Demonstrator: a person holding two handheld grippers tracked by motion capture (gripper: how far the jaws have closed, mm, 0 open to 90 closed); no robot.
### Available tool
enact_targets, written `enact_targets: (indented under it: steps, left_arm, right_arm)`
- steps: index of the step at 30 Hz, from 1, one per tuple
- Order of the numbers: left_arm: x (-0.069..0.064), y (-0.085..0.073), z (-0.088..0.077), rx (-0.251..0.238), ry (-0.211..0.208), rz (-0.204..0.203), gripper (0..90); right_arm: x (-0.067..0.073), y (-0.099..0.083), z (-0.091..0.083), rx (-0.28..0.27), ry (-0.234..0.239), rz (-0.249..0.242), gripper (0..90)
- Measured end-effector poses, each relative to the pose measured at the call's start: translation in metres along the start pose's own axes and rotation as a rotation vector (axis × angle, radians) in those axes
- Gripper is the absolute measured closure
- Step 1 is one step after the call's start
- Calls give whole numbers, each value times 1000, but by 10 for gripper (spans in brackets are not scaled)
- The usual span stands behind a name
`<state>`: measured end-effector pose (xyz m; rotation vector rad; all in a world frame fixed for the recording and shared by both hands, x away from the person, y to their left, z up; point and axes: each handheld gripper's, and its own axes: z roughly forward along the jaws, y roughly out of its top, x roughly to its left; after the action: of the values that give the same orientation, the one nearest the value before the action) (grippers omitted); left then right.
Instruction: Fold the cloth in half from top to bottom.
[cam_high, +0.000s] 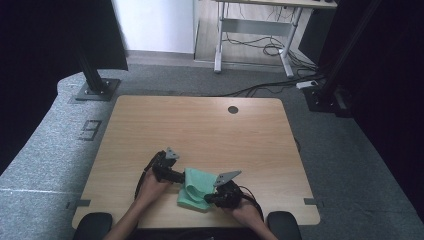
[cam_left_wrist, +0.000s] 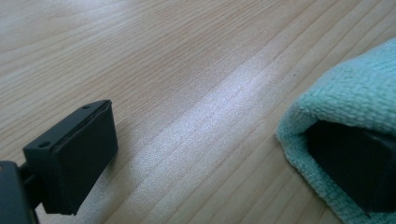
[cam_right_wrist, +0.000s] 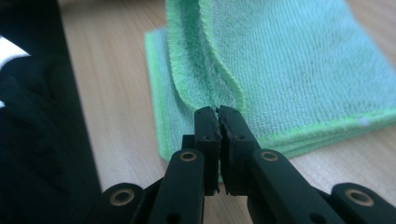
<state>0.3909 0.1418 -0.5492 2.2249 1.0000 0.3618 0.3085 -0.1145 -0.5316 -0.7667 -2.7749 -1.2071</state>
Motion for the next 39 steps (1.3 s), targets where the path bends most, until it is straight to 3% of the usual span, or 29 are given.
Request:
enact_targets:
  steps: [4,7,10,17,20,25,32,39]
  left_arm:
    - [1,1,-4,19,-17,14,25]
    - [-1,4,-14,17,-5,53,22]
    - [0,3,-20,19,-5,43,27]
    - [5,-3,-13,57,3,31,16]
    - [6,-5,-11,56,-4,1,18]
    - [4,-6,-11,45,13,-15,19]
    - [2,-7,-11,43,29,-35,18]
    - [3,-7,-11,38,23,-26,19]
  right_arm:
    - [-1,-1,4,18,-23,-5,858]
    - [-1,-1,4,22,-40,-6,859]
    - [-6,0,5,19,-50,-2,860]
    - [-17,5,4,23,-97,-4,860]
    - [-18,6,4,25,-106,-3,858]
    - [-12,9,-4,13,-127,-30,857]
    - [3,11,-18,-8,-113,-53,856]
    - [6,-3,-4,33,-106,-41,852]
